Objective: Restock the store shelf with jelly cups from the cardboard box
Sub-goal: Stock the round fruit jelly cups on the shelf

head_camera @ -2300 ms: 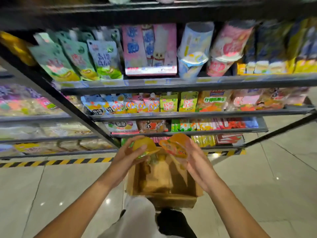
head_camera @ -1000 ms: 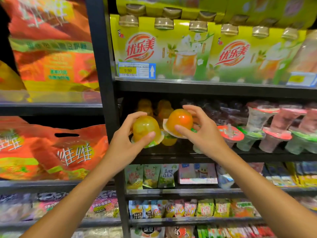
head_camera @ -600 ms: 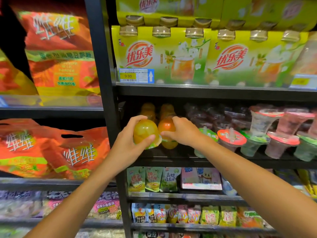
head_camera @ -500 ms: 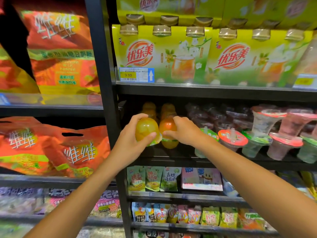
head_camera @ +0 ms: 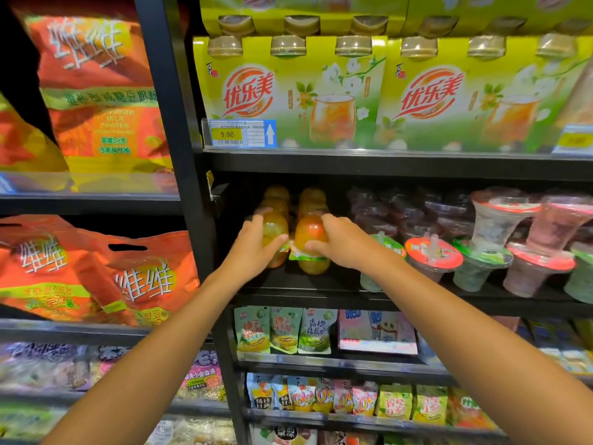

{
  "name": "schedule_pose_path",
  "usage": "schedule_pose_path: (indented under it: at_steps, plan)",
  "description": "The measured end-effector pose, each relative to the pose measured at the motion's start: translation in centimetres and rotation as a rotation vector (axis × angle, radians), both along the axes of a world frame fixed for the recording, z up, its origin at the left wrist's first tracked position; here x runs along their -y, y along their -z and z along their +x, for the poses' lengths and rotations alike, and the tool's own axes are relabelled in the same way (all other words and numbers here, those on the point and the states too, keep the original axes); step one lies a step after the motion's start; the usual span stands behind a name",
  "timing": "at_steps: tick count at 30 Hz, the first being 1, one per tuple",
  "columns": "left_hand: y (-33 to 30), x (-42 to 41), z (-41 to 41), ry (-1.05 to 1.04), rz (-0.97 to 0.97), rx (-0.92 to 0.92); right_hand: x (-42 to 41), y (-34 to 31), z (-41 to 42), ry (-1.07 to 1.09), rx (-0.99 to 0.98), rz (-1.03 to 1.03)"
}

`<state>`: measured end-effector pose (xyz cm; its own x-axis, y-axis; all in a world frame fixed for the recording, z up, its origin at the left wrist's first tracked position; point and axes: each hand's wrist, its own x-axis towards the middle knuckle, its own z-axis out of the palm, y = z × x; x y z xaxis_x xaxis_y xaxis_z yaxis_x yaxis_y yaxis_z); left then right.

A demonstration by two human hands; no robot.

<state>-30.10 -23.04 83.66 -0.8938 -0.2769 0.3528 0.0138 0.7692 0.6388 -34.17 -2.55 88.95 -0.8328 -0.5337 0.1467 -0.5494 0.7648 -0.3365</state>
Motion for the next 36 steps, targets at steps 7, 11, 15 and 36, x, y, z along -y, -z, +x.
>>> schedule_pose_path:
  at_steps: [7, 11, 15, 36]
  plan:
    - [0.1, 0.4, 0.3, 0.026, 0.033, 0.105, 0.8, 0.6, 0.7, 0.007, -0.040, 0.041]
    - [0.0, 0.4, 0.6, 0.022, -0.024, 0.080, 1.0, 0.7, 0.6, 0.022, -0.020, 0.046]
    - [0.3, 0.7, 0.7, 0.046, -0.021, 0.068, 0.8, 0.5, 0.4, 0.020, 0.011, 0.061]
    - [-0.4, 0.7, 0.6, 0.076, 0.001, 0.194, 1.2, 0.1, 0.6, 0.056, 0.062, 0.151]
